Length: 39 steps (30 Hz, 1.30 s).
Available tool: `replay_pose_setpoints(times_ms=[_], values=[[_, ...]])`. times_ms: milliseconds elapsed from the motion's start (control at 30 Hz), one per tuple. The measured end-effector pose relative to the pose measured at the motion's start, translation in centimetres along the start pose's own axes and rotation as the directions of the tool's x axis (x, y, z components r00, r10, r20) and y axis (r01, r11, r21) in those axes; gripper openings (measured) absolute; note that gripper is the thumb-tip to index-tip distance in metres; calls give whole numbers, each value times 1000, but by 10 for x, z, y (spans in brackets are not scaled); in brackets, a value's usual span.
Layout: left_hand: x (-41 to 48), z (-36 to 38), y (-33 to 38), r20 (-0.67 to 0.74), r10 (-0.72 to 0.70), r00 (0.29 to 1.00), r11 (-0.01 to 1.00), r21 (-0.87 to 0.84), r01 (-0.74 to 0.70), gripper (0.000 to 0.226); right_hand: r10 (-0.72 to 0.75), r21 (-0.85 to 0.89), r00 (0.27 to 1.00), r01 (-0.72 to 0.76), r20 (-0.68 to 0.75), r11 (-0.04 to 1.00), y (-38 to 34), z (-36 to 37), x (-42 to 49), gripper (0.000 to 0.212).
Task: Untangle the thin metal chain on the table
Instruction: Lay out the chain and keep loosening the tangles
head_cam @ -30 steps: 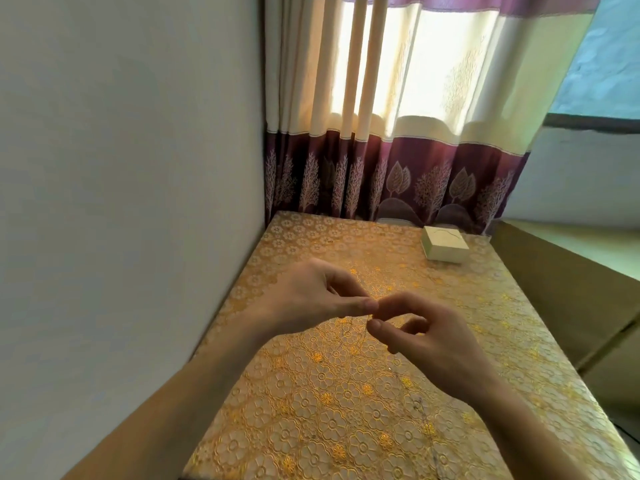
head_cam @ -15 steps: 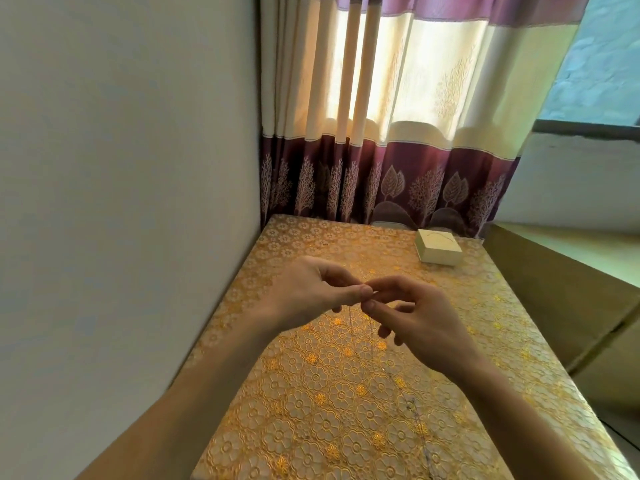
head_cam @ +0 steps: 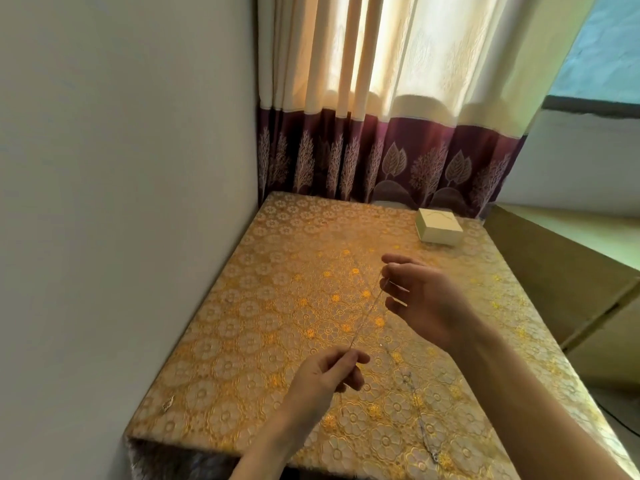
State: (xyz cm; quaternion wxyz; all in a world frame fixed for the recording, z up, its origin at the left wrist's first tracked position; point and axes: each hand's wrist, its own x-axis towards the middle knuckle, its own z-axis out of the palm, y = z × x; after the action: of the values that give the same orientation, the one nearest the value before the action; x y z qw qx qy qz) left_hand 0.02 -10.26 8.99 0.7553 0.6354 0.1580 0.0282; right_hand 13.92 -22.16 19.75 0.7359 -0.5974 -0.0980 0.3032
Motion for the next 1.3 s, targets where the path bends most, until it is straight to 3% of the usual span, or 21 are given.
replay_pose_setpoints(times_ms=[200,400,567,667,867,1000,1133,1300], values=[[-30,-26,-14,-74,-34,997,996,77,40,19,145,211,988,-154,56,965,34,3,15,17],[-60,-56,-32,-146,-75,986,997,22,79,30,126,131,988,-137,84,982,51,19,32,22],[-76,-73,-47,-240,-80,968,997,-32,74,27,128,-43,989,-126,67,991,73,31,47,17],[-92,-81,-53,-307,-60,950,997,18,69,28,144,-49,987,-140,68,989,87,40,52,16],[-112,-96,-56,-502,37,864,950,285,125,11,188,9,978,-189,86,982,106,54,66,20],[-119,-108,-64,-592,97,800,878,430,211,7,216,17,972,-218,98,976,114,62,76,18],[-121,-112,-67,-653,234,720,699,627,343,13,230,-41,968,-227,104,973,124,72,86,16],[-123,-121,-70,-672,391,629,591,707,388,13,154,-288,987,-132,55,948,137,85,99,17]])
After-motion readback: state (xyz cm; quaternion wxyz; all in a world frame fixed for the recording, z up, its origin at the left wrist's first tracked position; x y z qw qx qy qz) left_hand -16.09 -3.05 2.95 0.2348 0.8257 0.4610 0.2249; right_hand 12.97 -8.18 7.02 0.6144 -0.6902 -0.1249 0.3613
